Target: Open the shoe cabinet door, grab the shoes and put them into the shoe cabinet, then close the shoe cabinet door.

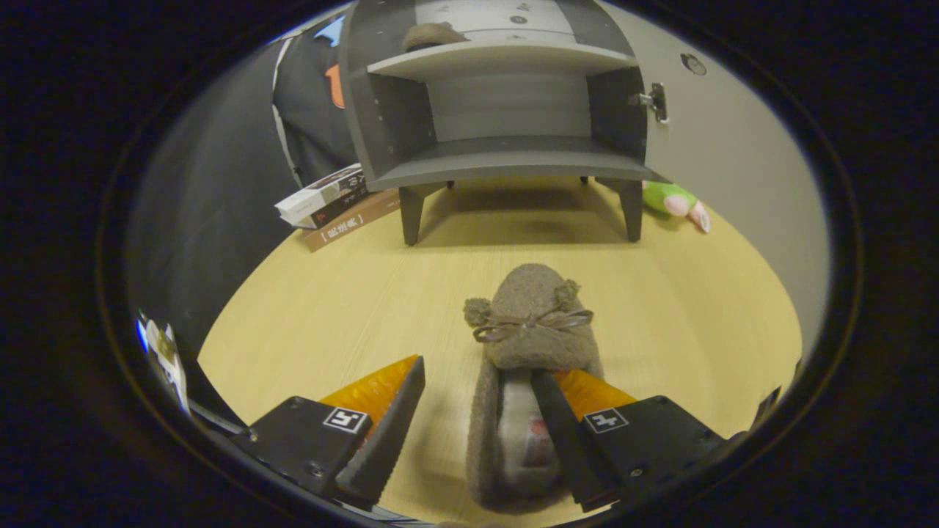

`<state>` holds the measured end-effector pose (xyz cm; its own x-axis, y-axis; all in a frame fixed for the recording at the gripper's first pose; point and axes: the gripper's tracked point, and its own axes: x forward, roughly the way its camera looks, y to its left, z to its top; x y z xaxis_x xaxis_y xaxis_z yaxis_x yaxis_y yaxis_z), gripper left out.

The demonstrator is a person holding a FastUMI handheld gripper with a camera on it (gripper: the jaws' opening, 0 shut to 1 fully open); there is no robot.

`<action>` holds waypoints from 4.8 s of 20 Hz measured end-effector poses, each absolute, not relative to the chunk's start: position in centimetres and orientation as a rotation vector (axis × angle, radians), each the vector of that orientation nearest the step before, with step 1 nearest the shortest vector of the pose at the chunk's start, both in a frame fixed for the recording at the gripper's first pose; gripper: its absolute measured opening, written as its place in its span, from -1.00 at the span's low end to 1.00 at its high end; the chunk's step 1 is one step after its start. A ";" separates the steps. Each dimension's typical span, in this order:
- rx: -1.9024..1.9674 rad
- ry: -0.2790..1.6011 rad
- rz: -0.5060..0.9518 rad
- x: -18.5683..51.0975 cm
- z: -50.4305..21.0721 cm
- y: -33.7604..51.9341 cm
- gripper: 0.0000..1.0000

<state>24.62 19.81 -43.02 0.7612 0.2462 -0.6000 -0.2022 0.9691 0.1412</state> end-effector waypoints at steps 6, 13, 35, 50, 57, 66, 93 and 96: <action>0.066 0.750 0.144 27.3 -44.1 18.1 -0.06; 0.061 0.752 0.233 27.6 -40.2 18.7 -0.86; -0.031 0.145 0.237 32.6 -3.0 18.3 -0.86; -0.153 0.194 0.193 52.3 -0.5 19.6 -0.86; -0.146 0.285 0.182 56.5 -4.1 18.7 -0.86; 0.042 0.410 0.193 56.0 -4.6 18.5 -0.52; 0.069 -0.043 0.196 1.4 5.5 4.7 1.00; 0.059 -0.051 0.120 -0.6 5.5 -2.0 1.00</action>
<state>-0.60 -2.01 5.46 0.9915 0.1181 0.0539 -0.1210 0.9911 0.0554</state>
